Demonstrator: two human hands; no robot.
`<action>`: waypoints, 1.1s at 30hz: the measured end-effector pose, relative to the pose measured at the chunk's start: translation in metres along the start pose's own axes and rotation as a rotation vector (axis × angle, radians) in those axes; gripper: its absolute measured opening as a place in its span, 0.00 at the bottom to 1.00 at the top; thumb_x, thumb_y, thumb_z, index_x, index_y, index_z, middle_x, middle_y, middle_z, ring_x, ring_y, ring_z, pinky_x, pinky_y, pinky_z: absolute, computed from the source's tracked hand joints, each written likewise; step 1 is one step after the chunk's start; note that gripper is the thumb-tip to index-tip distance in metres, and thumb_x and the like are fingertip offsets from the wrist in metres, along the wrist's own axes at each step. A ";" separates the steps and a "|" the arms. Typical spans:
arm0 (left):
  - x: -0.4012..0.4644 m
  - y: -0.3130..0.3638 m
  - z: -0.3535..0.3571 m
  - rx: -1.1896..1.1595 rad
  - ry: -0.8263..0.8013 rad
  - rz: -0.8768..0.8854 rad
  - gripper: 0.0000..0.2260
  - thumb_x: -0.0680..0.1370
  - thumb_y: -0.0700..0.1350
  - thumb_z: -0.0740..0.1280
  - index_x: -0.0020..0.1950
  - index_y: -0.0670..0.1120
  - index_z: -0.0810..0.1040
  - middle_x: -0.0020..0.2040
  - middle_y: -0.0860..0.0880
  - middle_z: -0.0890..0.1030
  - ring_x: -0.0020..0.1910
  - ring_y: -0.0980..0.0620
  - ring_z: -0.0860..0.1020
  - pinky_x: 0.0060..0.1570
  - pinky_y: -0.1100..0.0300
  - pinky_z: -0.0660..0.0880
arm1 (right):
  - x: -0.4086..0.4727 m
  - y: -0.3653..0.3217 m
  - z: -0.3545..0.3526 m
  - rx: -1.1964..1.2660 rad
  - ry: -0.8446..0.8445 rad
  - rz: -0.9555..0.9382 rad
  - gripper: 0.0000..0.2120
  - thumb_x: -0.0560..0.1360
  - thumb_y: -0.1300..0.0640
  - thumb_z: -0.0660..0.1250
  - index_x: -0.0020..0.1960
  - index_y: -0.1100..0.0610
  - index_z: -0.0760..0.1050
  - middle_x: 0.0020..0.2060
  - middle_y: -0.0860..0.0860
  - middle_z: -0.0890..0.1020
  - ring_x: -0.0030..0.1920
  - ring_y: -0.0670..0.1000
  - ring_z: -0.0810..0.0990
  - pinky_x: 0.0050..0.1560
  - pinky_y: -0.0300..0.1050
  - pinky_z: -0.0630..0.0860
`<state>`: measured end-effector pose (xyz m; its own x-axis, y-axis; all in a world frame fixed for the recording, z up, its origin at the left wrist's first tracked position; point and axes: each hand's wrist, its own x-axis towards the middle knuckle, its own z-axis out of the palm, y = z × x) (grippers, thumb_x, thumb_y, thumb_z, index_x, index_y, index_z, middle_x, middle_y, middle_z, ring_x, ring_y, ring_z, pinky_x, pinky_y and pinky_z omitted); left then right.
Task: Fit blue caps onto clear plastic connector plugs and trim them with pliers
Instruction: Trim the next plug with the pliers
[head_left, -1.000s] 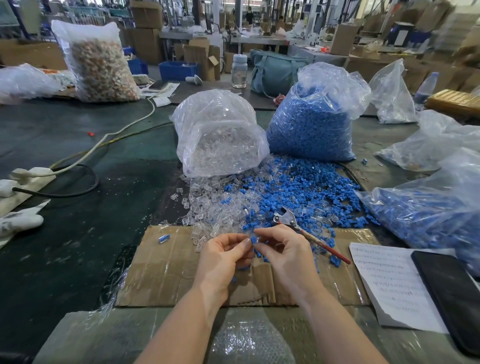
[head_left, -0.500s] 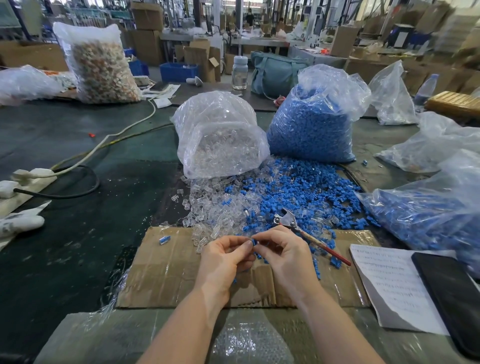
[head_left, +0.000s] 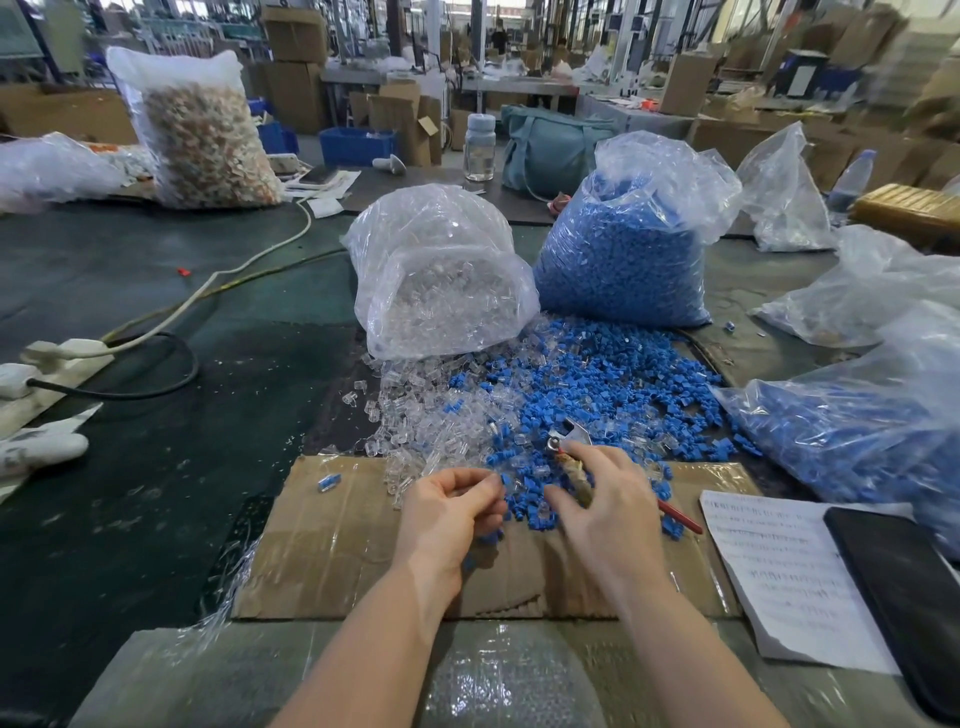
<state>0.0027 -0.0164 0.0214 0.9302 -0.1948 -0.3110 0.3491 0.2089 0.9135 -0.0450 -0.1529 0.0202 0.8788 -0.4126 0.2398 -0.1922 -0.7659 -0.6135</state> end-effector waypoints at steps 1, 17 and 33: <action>0.001 0.002 -0.001 -0.005 0.005 -0.001 0.02 0.74 0.34 0.68 0.42 0.39 0.77 0.28 0.48 0.79 0.26 0.56 0.77 0.27 0.67 0.75 | 0.003 0.005 -0.004 -0.169 -0.037 0.132 0.28 0.74 0.43 0.66 0.70 0.52 0.65 0.64 0.50 0.73 0.63 0.49 0.68 0.66 0.48 0.63; 0.011 0.022 0.002 -0.066 0.017 -0.089 0.01 0.74 0.32 0.67 0.44 0.36 0.77 0.31 0.45 0.79 0.28 0.54 0.78 0.28 0.66 0.77 | 0.003 0.021 -0.003 -0.683 -0.100 0.093 0.15 0.80 0.44 0.49 0.59 0.53 0.63 0.60 0.50 0.71 0.58 0.55 0.70 0.56 0.48 0.70; 0.028 0.047 0.009 -0.133 0.035 -0.088 0.02 0.74 0.32 0.67 0.43 0.37 0.76 0.31 0.45 0.79 0.24 0.56 0.78 0.25 0.67 0.76 | 0.026 -0.036 -0.032 0.433 -0.567 0.282 0.13 0.81 0.52 0.54 0.41 0.58 0.67 0.35 0.55 0.70 0.34 0.49 0.72 0.34 0.42 0.69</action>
<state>0.0441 -0.0206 0.0577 0.8980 -0.1853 -0.3991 0.4390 0.3179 0.8404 -0.0293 -0.1520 0.0721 0.9338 -0.1586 -0.3207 -0.3572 -0.3596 -0.8620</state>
